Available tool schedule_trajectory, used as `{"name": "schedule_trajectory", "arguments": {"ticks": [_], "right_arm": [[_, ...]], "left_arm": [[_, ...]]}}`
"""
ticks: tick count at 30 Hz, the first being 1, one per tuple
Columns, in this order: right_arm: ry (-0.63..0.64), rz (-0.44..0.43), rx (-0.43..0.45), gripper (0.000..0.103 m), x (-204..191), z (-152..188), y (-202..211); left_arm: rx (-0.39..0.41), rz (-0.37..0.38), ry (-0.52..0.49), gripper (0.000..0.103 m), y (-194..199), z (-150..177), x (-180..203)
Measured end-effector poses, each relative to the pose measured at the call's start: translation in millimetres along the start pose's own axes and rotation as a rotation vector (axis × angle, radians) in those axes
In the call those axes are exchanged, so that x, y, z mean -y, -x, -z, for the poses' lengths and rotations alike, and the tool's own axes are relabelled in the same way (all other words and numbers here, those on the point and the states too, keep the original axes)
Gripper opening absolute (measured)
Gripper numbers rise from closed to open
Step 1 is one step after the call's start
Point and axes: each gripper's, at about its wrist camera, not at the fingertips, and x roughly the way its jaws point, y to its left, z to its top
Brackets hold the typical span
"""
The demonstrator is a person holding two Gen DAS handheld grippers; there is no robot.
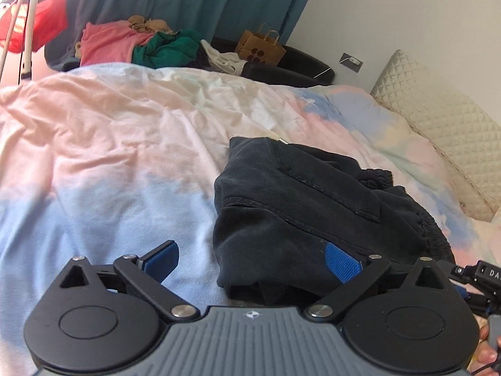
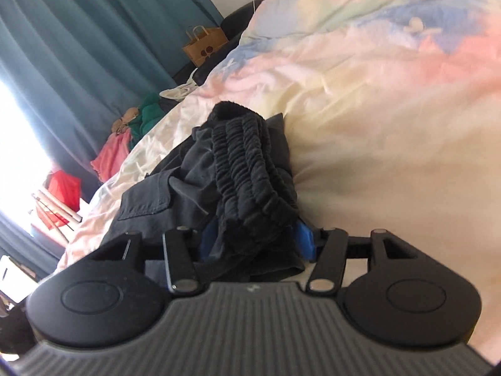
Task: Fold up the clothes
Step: 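Open both grippers to release the folded sweatpants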
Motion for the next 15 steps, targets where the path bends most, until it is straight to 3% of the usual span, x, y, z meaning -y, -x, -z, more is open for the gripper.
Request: {"name": "schedule_trajectory", "arguments": {"ticks": [13,14,15], "right_arm": [[0.308,-0.052,0.160,0.057,-103,6,152],[0.331,-0.057,0.172,0.062,-111,8,164],[0.354,-0.063,0.184,0.073,-119,9,176]], "left_arm": [[0.178,-0.005,-0.100,0.103,191,-11,54],[0.201,-0.019,-0.107,0.103,207,-9,57],[0.218,-0.030,-0.105,0.103,222,-7,60]]}}
